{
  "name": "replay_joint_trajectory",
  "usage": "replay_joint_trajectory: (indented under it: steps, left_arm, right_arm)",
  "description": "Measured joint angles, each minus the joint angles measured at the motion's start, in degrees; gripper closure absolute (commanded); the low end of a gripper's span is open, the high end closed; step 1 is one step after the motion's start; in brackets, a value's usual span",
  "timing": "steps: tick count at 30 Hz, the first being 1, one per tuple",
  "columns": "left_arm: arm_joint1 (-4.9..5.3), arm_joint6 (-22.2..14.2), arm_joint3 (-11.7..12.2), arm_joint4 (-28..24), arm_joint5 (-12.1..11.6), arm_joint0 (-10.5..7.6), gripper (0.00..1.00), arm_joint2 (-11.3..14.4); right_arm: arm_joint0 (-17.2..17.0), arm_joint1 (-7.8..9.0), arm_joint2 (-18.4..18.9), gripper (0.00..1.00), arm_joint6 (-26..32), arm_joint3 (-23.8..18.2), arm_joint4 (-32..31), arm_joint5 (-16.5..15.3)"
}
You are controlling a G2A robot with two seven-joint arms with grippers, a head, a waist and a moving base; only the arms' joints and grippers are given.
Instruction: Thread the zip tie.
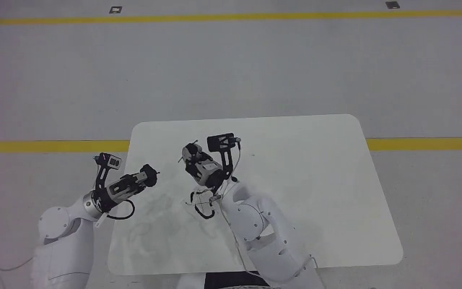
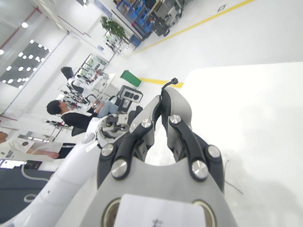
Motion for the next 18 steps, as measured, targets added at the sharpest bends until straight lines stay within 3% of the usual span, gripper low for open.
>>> replay_joint_trajectory:
  steps: [3, 13, 18]
  left_arm:
    - [0.00, 0.00, 0.00, 0.00, 0.00, 0.00, 1.00, 0.00]
    - [0.00, 0.05, -0.01, 0.01, 0.03, 0.00, 1.00, 0.04]
    - [-0.07, 3.88, -0.53, 0.16, 0.17, 0.54, 1.00, 2.77]
  right_arm:
    - [0.69, 0.10, -1.62, 1.00, -3.60, 1.77, 0.66, 0.60]
    - [0.69, 0.11, -1.65, 1.00, -3.64, 1.82, 0.64, 0.62]
    - [0.55, 0.55, -3.24, 1.00, -9.94, 3.47, -1.70, 0.52]
